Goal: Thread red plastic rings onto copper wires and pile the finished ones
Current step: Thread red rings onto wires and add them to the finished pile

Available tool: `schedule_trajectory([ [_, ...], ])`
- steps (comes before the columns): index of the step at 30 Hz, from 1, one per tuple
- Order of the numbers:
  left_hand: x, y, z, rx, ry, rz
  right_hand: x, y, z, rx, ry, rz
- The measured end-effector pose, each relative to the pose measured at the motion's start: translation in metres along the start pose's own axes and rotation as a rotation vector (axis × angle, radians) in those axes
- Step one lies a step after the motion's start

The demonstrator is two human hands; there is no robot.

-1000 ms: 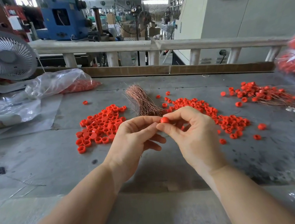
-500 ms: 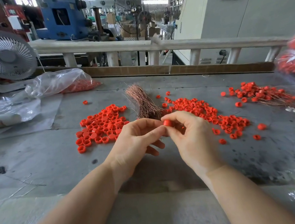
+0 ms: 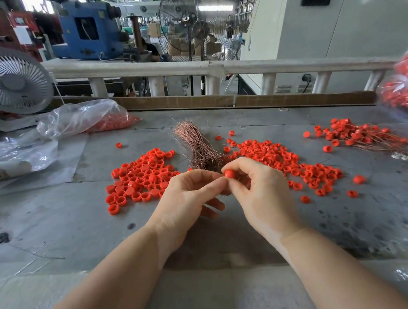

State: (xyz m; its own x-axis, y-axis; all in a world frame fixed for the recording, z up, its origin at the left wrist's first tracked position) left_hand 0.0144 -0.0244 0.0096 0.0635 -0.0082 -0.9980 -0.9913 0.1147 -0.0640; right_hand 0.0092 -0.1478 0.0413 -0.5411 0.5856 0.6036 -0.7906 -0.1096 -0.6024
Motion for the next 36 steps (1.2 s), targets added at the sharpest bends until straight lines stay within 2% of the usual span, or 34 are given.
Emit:
schedule_trajectory([
  [10,-0.013,-0.015,-0.004,0.085,-0.110,0.105,0.003,-0.025,0.008,0.080,0.111,0.013],
  [16,-0.009,-0.028,-0.012,0.016,-0.052,0.115,-0.008,-0.027,0.000,0.081,0.102,0.000],
  [20,0.001,-0.025,-0.014,-0.087,-0.090,-0.009,-0.015,-0.019,-0.005,0.049,0.080,-0.013],
  [24,0.001,-0.021,-0.014,-0.050,-0.096,-0.104,-0.014,-0.015,-0.004,0.008,0.055,0.034],
  [36,-0.006,-0.017,-0.017,-0.057,-0.214,-0.181,-0.005,-0.012,0.000,-0.067,0.135,0.179],
])
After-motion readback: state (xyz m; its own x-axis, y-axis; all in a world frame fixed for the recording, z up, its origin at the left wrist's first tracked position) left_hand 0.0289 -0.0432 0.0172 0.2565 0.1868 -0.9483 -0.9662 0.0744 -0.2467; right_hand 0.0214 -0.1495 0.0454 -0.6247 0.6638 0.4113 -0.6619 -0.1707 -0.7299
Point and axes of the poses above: each hand's wrist, its own y-axis away from the middle knuckle, its own z-axis out of the back of the hand, x = y × z, the point moved 6 cm from there along -y, towards the middle knuckle, and after that the axes turned 2 degrees about -y, right-handed, at the moved point
